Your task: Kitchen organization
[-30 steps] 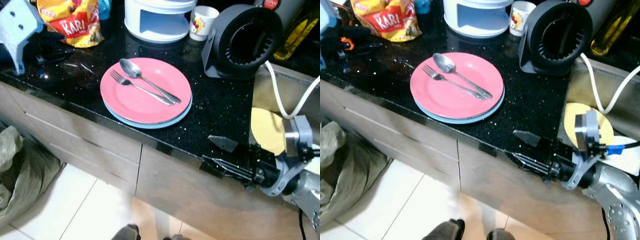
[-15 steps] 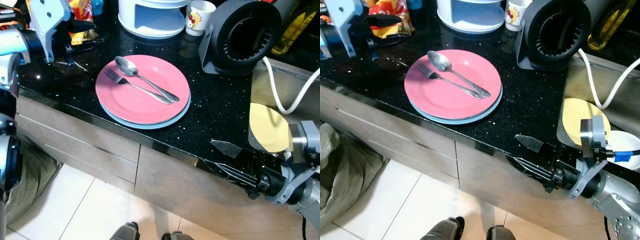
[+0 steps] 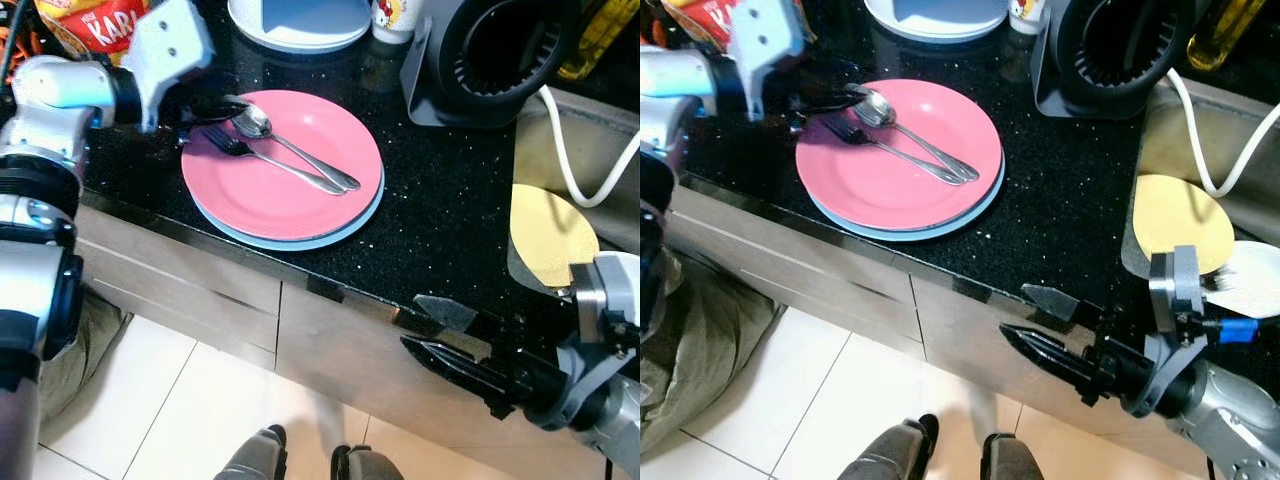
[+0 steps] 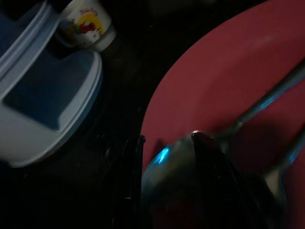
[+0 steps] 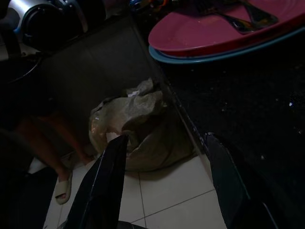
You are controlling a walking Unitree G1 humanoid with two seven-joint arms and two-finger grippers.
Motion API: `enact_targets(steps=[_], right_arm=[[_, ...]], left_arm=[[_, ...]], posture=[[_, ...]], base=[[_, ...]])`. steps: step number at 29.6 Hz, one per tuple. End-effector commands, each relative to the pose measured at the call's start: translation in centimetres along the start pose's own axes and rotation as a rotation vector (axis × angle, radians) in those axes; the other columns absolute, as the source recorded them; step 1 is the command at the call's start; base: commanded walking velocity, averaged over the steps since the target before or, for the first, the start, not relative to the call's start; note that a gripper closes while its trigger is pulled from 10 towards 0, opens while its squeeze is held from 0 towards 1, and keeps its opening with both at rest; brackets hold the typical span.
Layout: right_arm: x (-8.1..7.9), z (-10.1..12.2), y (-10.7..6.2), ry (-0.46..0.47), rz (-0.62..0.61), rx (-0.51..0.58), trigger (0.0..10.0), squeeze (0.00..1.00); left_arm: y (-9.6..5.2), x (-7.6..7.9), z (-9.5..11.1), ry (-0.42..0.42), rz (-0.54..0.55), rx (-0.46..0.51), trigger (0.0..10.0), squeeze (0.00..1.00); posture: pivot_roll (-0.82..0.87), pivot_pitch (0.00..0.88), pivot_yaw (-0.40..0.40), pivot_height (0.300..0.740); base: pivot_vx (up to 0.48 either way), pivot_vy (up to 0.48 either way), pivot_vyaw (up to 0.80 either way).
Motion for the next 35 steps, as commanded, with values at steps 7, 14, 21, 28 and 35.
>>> enact_targets(steps=[7, 14, 21, 28, 35], right_arm=[[-1.2, -0.1, -0.1, 0.006, -0.008, -0.003, 10.0, 0.00], [-1.6, -0.2, -0.4, 0.010, -0.029, -0.005, 10.0, 0.00], [-1.8, -0.4, -0.2, 0.021, -0.031, -0.008, 10.0, 0.00], [-1.9, -0.3, -0.2, 0.022, -0.037, -0.011, 10.0, 0.00], [-2.0, -0.2, -0.3, 0.022, -0.044, -0.012, 10.0, 0.00]], left_arm=[[2.2, -0.1, 1.8, 0.005, -0.058, 0.073, 10.0, 0.00], [2.7, 0.7, 2.8, -0.111, -0.251, 0.173, 10.0, 1.00], [2.6, 0.5, 3.3, -0.116, -0.316, 0.181, 10.0, 0.00], [1.2, 1.1, 2.5, -0.126, -0.466, 0.141, 10.0, 0.00], [-0.3, 1.0, 1.3, -0.095, -0.487, 0.038, 10.0, 0.00]], posture=[[-0.07, 0.316, 0.017, 0.740], [-0.08, 0.327, 0.020, 0.740], [-0.08, 0.333, 0.017, 0.740], [-0.09, 0.337, 0.015, 0.740], [-0.10, 0.337, 0.017, 0.740]], base=[[0.000, 0.000, 0.00], [0.000, 0.000, 0.00], [0.000, 0.000, 0.00], [0.000, 0.000, 0.00], [0.000, 0.000, 0.00]])
Point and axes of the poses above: a point about 5 cm out from each wrist's last joint towards the gripper, its own y axis pointing out of the wrist towards the gripper, its own z axis along the axis of the wrist's last joint, x = y × z, the point moved 1 cm from there along y, pointing out of the wrist towards the gripper, and after that the axes turned 11 degrees about y, right-handed, at the moved point
